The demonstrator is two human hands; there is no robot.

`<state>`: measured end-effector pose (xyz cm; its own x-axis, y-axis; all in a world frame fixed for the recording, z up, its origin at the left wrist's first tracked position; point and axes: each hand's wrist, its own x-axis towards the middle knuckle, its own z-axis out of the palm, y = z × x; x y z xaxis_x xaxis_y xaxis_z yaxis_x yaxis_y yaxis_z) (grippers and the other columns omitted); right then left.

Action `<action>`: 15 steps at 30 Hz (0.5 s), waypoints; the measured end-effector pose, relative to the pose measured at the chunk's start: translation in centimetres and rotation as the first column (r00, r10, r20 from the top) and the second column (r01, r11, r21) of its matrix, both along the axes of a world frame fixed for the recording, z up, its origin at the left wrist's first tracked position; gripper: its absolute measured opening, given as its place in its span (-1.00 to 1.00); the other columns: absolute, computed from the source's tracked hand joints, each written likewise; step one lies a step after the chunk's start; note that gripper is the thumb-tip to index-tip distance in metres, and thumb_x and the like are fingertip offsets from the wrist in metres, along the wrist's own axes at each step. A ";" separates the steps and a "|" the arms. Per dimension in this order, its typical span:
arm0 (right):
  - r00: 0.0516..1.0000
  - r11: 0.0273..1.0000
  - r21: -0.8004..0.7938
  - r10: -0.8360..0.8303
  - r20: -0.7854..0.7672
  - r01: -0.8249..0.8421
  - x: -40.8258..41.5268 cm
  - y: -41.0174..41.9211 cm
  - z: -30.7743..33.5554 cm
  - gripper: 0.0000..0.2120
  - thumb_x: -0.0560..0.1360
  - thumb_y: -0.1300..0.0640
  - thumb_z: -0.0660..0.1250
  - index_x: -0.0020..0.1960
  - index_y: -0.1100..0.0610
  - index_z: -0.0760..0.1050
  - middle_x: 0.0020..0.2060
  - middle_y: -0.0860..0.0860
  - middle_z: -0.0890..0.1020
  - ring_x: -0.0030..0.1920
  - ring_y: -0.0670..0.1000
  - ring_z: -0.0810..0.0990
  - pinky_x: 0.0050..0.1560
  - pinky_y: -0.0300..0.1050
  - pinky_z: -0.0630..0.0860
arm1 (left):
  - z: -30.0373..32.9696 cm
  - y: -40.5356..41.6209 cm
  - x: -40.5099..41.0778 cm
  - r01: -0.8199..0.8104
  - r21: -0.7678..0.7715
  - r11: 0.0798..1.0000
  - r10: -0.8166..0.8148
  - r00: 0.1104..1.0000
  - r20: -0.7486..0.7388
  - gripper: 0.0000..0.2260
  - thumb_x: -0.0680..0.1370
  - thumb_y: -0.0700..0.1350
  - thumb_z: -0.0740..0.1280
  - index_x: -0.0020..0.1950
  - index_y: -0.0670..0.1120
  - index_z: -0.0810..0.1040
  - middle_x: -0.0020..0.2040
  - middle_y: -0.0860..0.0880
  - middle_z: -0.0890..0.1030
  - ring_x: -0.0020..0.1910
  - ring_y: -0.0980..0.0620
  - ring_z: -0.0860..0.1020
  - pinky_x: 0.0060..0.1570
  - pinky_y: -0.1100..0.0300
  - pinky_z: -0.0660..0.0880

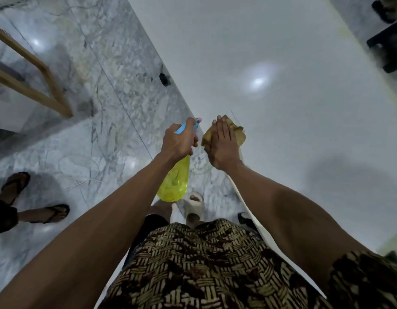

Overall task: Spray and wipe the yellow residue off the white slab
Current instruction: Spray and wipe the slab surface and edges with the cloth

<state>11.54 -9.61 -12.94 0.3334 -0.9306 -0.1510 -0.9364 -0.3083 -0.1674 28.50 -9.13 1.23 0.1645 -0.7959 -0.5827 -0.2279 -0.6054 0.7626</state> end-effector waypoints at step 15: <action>0.995 0.995 0.015 -0.095 -0.031 0.096 -10.3 17.4 0.2 -0.27 0.60 -0.14 0.01 0.57 0.36 0.08 0.56 0.30 0.12 0.58 0.27 0.08 0.54 0.23 0.09 | 0.2 14.1 -9.3 0.162 -0.012 0.987 -0.162 0.983 -0.082 -0.72 0.70 0.04 0.21 0.09 0.06 0.72 -0.26 -0.17 0.65 -0.44 0.04 0.55 -0.49 0.21 0.49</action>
